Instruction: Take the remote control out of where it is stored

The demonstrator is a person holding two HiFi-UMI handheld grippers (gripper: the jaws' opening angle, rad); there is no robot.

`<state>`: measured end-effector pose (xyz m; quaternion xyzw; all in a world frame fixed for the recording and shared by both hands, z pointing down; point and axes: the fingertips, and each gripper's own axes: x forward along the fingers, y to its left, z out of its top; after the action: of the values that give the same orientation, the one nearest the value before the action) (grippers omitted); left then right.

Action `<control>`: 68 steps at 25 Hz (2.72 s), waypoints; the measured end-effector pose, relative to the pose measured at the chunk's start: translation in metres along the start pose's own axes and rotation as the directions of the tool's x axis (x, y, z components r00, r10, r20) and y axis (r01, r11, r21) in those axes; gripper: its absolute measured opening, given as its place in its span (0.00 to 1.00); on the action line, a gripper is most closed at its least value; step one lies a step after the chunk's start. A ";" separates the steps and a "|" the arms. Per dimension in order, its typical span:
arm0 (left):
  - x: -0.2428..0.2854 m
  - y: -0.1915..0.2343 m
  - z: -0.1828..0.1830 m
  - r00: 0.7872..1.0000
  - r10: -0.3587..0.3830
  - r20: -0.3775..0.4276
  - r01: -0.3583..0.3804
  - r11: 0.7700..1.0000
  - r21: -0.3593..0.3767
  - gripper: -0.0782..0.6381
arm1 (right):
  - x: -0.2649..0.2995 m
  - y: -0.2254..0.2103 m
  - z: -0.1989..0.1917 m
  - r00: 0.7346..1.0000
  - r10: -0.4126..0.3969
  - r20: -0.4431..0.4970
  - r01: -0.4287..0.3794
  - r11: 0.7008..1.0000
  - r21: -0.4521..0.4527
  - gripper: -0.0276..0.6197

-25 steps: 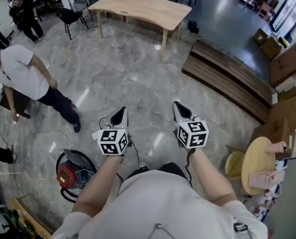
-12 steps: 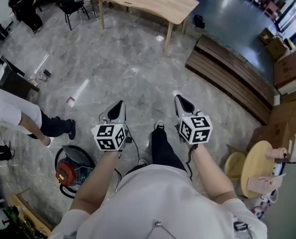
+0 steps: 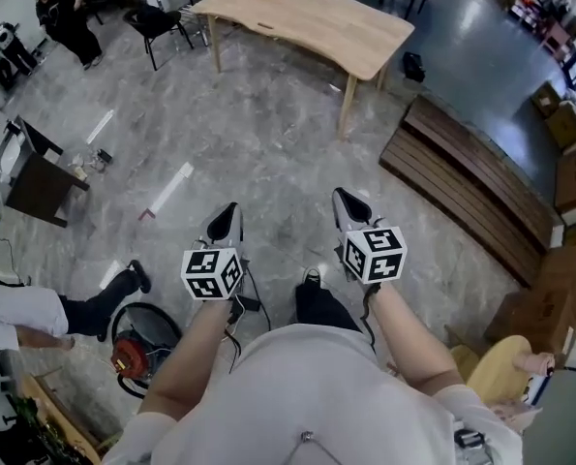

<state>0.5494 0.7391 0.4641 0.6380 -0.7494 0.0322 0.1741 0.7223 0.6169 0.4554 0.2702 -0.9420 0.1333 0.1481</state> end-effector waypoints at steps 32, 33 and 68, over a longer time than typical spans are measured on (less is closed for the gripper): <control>0.409 0.250 0.185 0.999 0.042 0.020 -0.042 0.999 -0.024 0.11 | 0.473 -0.141 0.205 0.998 0.027 -0.050 -0.027 1.000 0.006 0.09; 0.421 0.262 0.193 0.999 0.033 0.020 -0.032 0.999 -0.020 0.11 | 0.489 -0.141 0.214 0.999 0.022 -0.047 -0.022 1.000 0.006 0.09; 0.868 0.582 0.425 0.981 0.177 0.084 -0.175 0.984 -0.030 0.11 | 1.049 -0.263 0.436 0.984 0.160 -0.077 -0.159 0.987 0.019 0.09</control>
<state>-0.2157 -0.0894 0.4288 0.5679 -0.8101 0.0114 0.1450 -0.0738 -0.2350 0.4677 0.1892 -0.9532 0.1611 0.1721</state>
